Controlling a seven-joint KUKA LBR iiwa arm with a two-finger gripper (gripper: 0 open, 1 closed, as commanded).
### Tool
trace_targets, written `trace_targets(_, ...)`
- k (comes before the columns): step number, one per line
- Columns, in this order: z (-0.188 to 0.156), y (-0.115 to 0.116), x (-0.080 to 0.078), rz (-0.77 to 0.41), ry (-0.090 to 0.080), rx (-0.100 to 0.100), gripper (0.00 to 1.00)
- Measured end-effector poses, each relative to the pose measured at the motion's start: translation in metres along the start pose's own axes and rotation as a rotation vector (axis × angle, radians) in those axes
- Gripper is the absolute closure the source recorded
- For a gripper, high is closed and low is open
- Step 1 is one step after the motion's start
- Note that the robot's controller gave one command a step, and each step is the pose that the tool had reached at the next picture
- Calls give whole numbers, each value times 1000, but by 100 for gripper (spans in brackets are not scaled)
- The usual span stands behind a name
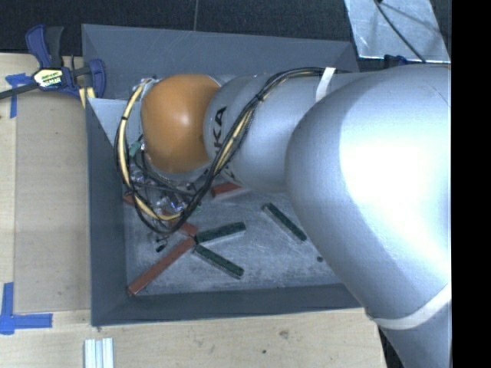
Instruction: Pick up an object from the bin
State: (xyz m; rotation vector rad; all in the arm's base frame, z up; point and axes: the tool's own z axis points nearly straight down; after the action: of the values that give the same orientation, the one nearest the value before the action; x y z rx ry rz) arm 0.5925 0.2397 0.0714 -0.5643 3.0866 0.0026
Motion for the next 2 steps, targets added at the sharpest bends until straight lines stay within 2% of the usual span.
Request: trace_targets(2, -1, -2, -2, 4, -3, 0, 0)
